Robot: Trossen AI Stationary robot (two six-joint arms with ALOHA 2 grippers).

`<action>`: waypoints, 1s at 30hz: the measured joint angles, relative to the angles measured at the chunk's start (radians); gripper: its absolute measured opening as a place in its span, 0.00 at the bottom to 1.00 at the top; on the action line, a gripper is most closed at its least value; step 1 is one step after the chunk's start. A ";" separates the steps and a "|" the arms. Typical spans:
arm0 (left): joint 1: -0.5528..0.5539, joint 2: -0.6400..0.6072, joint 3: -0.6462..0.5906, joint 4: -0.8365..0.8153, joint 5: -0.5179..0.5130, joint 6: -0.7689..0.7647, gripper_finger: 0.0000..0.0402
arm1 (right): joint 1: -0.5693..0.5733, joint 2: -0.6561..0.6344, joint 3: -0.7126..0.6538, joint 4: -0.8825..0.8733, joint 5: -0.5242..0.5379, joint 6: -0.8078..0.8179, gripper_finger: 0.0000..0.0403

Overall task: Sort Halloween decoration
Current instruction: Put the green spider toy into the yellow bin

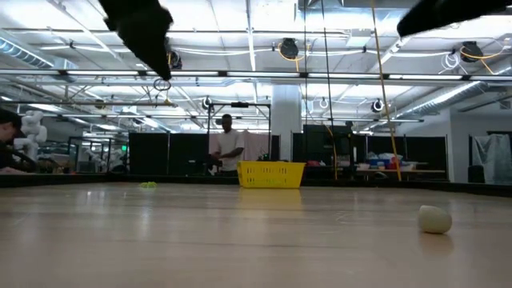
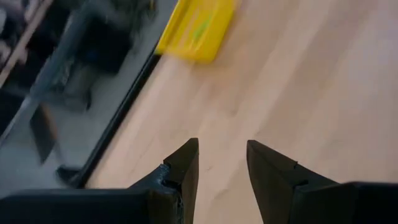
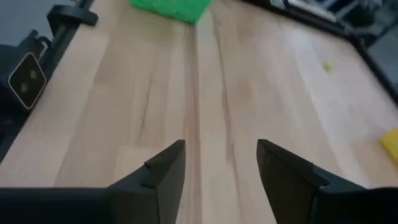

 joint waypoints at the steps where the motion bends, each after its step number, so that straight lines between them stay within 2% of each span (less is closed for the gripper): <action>1: 0.040 -0.016 0.000 -0.025 0.034 0.027 0.33 | -0.005 0.000 0.000 0.022 0.000 -0.036 0.45; 5: 0.201 -0.070 -0.030 -0.016 0.172 0.185 0.33 | -0.025 0.000 0.000 0.076 -0.003 -0.117 0.44; 10: 0.409 -0.113 -0.102 0.082 0.357 0.351 0.33 | -0.039 0.000 0.000 0.076 -0.004 -0.124 0.43; 17: 0.701 -0.114 -0.221 0.263 0.553 0.463 0.33 | -0.043 0.000 0.000 0.074 -0.007 -0.148 0.43; 22: 0.829 -0.114 -0.321 0.379 0.615 0.512 0.33 | -0.043 0.000 0.000 0.040 -0.047 -0.165 0.43; 30: 0.899 -0.114 -0.421 0.497 0.641 0.572 0.33 | -0.050 0.000 0.000 0.002 -0.059 -0.183 0.43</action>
